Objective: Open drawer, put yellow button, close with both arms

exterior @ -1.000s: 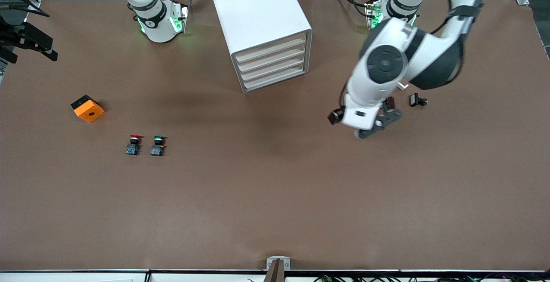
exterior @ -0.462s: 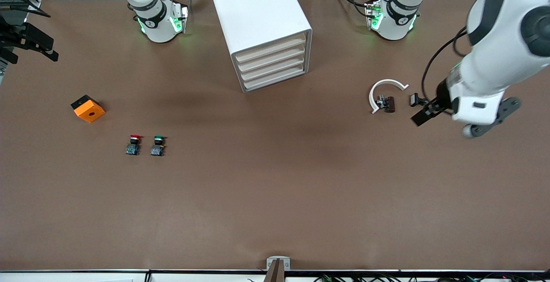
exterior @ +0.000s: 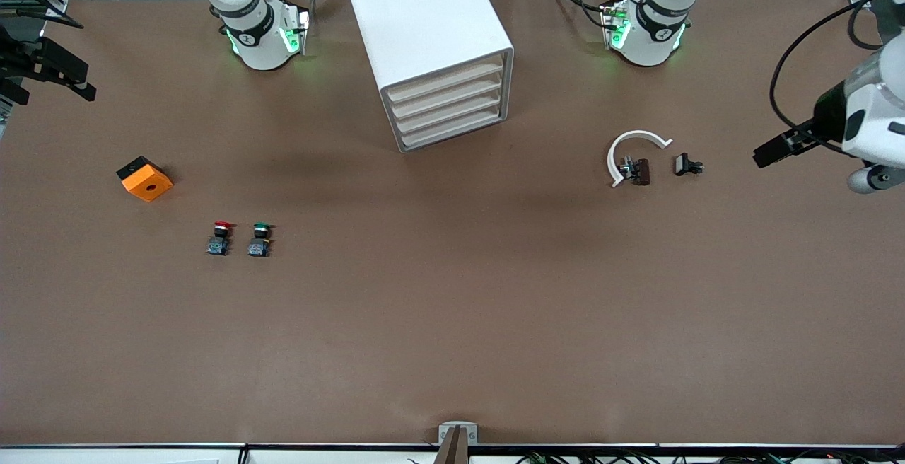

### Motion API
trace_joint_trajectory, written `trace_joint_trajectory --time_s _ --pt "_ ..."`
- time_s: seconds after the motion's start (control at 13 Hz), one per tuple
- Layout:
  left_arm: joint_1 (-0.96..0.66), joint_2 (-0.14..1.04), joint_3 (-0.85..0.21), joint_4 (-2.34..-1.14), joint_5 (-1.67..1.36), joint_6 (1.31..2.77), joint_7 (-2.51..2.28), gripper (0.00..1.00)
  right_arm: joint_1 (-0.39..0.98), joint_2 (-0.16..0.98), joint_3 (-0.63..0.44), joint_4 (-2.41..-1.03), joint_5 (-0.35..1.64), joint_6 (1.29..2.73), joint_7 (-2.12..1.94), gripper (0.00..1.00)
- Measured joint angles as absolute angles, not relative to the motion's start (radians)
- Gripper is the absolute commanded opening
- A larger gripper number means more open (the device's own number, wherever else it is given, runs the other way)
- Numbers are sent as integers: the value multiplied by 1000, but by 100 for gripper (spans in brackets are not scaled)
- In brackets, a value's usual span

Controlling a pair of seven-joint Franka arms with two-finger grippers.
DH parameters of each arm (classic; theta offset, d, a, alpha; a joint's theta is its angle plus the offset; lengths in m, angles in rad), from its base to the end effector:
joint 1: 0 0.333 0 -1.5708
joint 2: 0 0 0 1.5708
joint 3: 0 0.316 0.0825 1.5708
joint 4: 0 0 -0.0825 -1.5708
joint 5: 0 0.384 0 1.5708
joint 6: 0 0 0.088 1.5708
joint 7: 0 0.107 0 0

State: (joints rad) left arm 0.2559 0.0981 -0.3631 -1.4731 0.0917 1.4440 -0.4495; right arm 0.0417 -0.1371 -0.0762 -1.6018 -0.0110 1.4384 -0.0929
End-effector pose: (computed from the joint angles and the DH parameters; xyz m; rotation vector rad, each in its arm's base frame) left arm 0.5680 -0.0398 0.6080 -3.0040 -0.5279 0.1537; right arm 0.4965 -0.0216 0.6705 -3.1388 -0.0910 0.0419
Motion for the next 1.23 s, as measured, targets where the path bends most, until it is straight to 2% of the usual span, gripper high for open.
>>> trace_joint_trajectory --time_s 0.23,0.46,0.62,0.92,1.23 --pt "243 77 -343 -1465 87 1438 -396 100 42 -135 -73 -1605 -11 1440 -93 100" --pt "161 43 -236 -1465 41 1424 -362 100 42 -137 -72 -1625 -11 1462 -93 100" --pt "139 29 -218 -1472 37 1406 -304 100 42 -143 -72 -1638 -11 1467 -94 100" --pt "68 -9 -137 -1528 15 1409 -168 100 36 -156 -79 -1638 -11 1471 -94 100" --pt "64 -97 -133 -1635 -2 1462 -157 100 17 -159 -81 -1637 -11 1473 -94 100"
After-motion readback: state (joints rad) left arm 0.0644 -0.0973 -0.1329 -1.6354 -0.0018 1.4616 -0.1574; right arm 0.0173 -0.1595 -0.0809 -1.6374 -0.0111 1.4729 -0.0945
